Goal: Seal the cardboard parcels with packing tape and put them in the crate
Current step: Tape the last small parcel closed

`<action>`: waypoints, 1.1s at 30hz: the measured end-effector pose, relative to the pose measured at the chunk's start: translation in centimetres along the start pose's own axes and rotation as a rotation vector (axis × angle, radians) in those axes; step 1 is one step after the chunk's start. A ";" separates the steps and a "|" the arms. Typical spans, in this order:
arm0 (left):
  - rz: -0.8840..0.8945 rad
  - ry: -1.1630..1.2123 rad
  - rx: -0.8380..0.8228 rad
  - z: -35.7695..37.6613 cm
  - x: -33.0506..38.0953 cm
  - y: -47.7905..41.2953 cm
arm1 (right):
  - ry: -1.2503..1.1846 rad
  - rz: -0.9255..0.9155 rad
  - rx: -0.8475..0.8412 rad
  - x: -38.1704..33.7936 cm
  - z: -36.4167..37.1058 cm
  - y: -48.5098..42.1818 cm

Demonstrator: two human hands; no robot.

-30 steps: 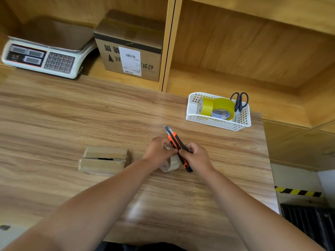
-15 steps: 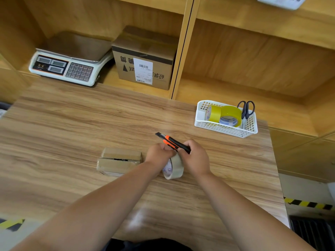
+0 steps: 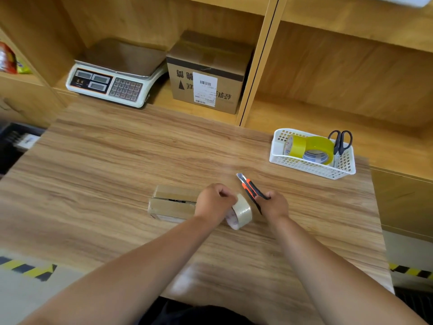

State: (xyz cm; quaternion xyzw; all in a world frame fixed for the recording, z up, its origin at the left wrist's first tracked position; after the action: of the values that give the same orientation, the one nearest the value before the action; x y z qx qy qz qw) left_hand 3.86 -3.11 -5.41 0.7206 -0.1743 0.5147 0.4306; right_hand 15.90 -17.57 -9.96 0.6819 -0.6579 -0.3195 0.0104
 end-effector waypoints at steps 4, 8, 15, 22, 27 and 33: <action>-0.002 0.100 0.021 -1.3 0.1 0.2 | 0.122 0.068 -0.067 1.8 1.4 0.1; -0.012 0.186 0.026 -2.4 0.2 0.4 | 0.177 0.080 -0.074 2.2 1.9 0.7; 0.002 0.301 0.090 -4.6 0.8 0.7 | 0.200 0.085 -0.089 1.5 1.8 1.6; -0.033 0.371 0.154 -7.1 0.6 0.3 | -0.118 -0.355 0.112 -4.5 0.4 5.3; -0.068 0.467 0.203 -9.1 0.8 -0.1 | -0.181 -0.641 0.047 -8.2 1.4 9.3; -0.125 0.502 0.206 -11.2 1.8 -0.5 | 0.055 -0.682 0.128 -11.6 2.6 10.1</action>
State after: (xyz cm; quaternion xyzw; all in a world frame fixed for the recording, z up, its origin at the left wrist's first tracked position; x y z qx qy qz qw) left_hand -1.72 6.51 -2.91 0.6200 0.0358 0.6646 0.4156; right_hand 6.50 -7.40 -2.77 0.8700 -0.4106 -0.2442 -0.1221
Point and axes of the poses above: each hand's wrist, its own y-axis away from the middle knuckle, its own z-axis out of the palm, x = y × z, the point moved 4 cm from there along -y, towards the middle knuckle, and after that the axes turned 13 degrees about y, right-handed, at the moved point
